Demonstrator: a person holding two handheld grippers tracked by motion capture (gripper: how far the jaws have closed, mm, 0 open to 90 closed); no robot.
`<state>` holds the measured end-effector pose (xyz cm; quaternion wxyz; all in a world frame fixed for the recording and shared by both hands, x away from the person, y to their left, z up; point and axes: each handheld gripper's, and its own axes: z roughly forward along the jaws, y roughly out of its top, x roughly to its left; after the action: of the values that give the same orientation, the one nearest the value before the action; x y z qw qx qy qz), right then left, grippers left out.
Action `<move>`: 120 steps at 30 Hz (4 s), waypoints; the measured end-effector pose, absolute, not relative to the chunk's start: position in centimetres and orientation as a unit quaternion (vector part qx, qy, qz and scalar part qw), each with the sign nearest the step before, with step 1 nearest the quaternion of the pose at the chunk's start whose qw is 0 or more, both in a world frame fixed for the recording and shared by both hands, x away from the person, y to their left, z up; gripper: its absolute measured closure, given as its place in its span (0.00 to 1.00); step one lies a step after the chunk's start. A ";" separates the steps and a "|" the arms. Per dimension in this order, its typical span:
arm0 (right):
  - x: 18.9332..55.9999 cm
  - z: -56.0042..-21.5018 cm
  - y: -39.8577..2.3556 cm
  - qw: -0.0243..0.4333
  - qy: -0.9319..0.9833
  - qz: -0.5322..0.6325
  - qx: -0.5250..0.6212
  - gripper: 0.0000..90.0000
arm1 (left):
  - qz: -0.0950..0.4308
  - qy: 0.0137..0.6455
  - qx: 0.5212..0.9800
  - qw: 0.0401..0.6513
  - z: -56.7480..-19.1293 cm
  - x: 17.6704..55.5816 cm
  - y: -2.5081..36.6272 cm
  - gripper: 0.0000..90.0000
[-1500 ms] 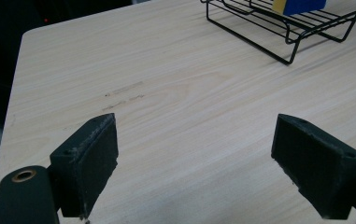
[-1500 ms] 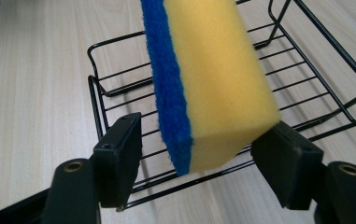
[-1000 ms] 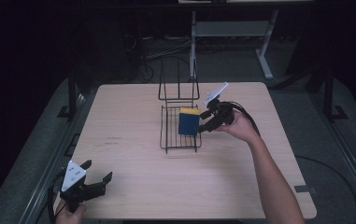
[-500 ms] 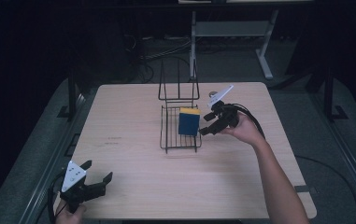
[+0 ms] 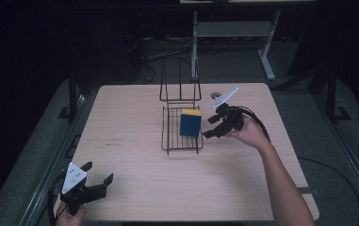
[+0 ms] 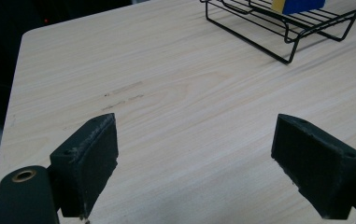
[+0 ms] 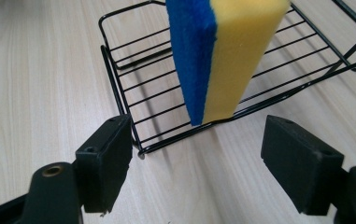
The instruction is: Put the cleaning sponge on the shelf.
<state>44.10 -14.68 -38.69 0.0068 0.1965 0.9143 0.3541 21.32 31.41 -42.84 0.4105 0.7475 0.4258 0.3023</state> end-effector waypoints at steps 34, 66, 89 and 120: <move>41.7 -38.9 -16.9 0.002 0.913 0.348 0.211 0.26 | 0.302 0.425 0.749 0.409 -42.9 21.2 31.3 0.16; 39.2 -41.0 -19.0 -0.008 0.907 0.357 0.225 0.26 | 0.303 0.425 0.749 0.409 -42.9 21.2 31.2 0.16; 36.9 -42.1 -20.3 -0.009 0.906 0.359 0.225 0.26 | 0.303 0.424 0.750 0.408 -42.9 21.2 31.1 0.16; 33.9 -43.9 -21.5 -0.013 0.905 0.360 0.226 0.25 | 0.302 0.423 0.752 0.406 -42.9 21.2 30.9 0.16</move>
<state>33.90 -21.48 -43.85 -0.0128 0.2256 0.9054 0.3596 21.16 30.94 -42.92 0.4060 0.7515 0.4230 0.3024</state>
